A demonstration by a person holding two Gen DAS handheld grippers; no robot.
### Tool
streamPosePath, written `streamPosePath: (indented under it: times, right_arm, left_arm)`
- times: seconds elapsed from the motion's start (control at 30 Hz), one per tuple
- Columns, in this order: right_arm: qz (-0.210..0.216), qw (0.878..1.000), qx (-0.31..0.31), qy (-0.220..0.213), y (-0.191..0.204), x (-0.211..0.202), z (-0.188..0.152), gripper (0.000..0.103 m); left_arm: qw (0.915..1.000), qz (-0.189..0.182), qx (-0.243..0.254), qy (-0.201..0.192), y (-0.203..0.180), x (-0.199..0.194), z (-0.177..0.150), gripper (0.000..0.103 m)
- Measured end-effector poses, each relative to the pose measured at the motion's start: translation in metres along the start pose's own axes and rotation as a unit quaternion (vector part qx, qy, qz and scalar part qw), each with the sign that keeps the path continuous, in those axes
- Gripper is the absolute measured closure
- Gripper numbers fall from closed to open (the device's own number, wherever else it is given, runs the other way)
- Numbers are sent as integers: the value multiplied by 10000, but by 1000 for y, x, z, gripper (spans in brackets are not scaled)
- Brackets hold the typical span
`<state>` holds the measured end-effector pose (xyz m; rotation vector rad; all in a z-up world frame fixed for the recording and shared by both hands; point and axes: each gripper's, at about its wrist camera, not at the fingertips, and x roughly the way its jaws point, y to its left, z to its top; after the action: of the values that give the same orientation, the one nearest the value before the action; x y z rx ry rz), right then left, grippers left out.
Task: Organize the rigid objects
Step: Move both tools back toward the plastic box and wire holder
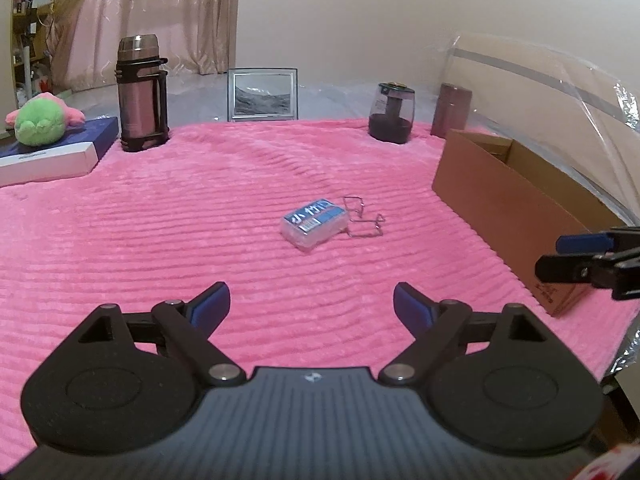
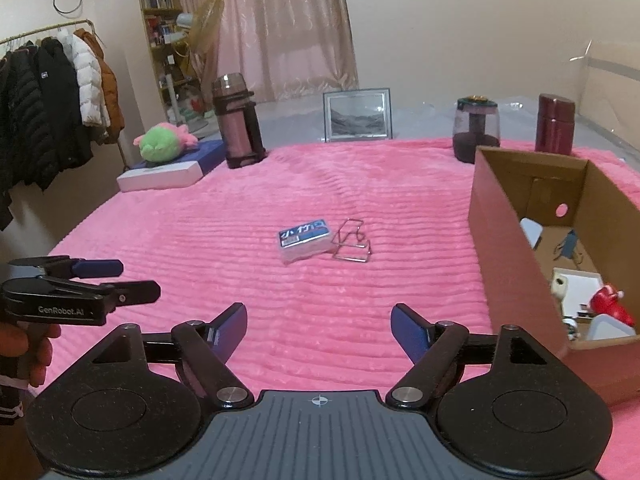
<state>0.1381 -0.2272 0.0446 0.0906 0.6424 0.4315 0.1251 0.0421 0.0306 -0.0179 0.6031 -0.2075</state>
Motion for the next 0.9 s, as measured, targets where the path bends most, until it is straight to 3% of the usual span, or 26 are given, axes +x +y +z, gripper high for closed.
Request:
streamPosePath:
  times: [0.27,0.43,0.57,0.9]
  right_arm:
    - [-126,9992,356,103,-14,57,9,24]
    - [-264,9986,447,137,-25,94,18,24]
    - [-326,9980,515,175,-34,123,21,24]
    - [-462,9967,643,185,-46,177,25,24]
  left_arm:
    - [9996,-203,207,13,18,49,19,17]
    - [9970,-429,580,284,28,101,36,17]
    - [9928,-920,622,439,42,141,45,18]
    - [9787,-1376,1443,481,50,221,62,18]
